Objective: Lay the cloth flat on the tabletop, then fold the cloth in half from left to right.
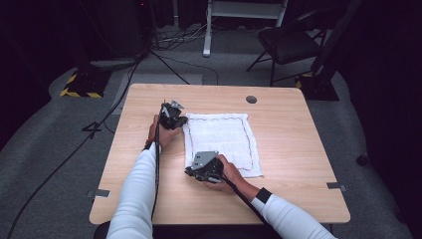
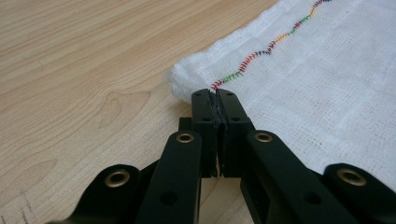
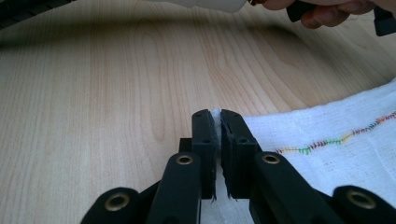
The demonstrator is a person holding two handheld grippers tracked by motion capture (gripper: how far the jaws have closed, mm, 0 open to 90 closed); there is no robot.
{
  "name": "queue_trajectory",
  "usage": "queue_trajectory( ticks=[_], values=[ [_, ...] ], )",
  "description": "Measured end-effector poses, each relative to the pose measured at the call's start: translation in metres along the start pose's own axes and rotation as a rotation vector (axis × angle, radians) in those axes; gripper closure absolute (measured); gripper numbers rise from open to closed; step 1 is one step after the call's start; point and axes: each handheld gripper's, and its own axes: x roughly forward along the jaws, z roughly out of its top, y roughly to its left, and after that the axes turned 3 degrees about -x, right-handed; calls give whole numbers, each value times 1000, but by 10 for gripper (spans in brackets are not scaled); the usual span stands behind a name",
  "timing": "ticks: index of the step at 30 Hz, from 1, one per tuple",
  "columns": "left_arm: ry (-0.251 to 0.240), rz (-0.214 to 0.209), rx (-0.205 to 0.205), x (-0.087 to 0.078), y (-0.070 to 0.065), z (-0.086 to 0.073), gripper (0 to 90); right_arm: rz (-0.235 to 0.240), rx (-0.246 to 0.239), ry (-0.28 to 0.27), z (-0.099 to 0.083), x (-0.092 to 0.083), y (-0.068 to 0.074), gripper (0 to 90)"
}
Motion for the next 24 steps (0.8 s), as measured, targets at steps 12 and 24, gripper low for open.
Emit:
queue_trajectory(
  ticks=[12,24],
  values=[
    [-14,20,6,-4,-4,7,872,-14,16,-35,1,-10,-4,853],
    [-53,15,2,-4,-11,18,871,-56,38,-60,-6,-30,-12,853]
  ],
)
